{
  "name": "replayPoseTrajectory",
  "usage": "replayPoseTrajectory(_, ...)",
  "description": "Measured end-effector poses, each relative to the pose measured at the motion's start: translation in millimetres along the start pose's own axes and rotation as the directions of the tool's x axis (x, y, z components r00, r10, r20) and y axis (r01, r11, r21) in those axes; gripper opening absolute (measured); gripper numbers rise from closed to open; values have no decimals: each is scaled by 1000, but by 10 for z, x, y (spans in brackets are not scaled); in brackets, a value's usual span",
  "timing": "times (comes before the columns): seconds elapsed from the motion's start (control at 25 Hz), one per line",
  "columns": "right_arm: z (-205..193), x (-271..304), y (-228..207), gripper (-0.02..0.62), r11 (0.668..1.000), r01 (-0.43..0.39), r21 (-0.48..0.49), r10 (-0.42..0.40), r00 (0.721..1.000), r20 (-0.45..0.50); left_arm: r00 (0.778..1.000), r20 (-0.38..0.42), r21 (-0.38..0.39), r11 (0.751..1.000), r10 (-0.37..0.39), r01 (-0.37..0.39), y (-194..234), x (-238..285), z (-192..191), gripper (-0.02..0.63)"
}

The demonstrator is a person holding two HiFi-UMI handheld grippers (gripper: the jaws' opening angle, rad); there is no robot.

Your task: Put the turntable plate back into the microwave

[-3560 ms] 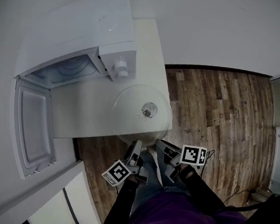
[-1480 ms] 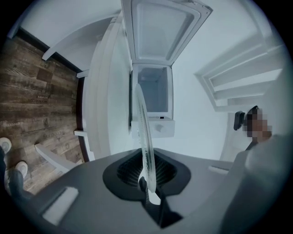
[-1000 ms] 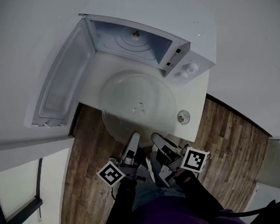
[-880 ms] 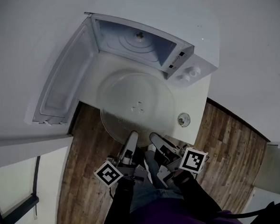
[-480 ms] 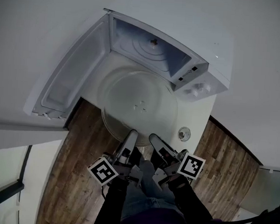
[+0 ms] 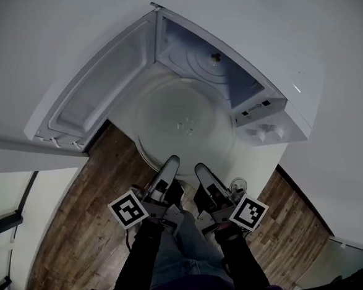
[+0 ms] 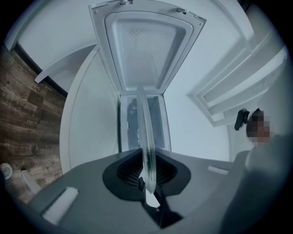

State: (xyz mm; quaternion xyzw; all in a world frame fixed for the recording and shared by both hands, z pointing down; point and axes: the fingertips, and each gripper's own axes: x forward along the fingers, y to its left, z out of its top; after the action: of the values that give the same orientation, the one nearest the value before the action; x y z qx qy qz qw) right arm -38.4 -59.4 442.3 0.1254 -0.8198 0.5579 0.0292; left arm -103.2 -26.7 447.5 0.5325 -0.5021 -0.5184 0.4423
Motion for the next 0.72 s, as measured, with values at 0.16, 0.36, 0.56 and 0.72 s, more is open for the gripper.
replayPoseTrajectory(0.16, 106, 102, 76, 84, 996, -48, -74, 47, 999, -26, 999, 42, -11, 999, -34, 35, -53, 92, 82, 35)
replayPoseTrajectory(0.36, 195, 130, 81, 121, 977, -48, -207, 34, 997, -70, 996, 77, -7, 999, -50, 51, -95, 180, 100, 37)
replayPoseTrajectory(0.56, 323, 128, 69, 144, 975, -65, -213, 52, 997, -65, 992, 115, -9, 999, -49, 50, -85, 269, 157, 38)
replayPoseTrajectory(0.72, 360, 93, 50, 144, 975, -67, -214, 54, 996, -69, 990, 136, 1, 999, -44, 44, -98, 354, 232, 41)
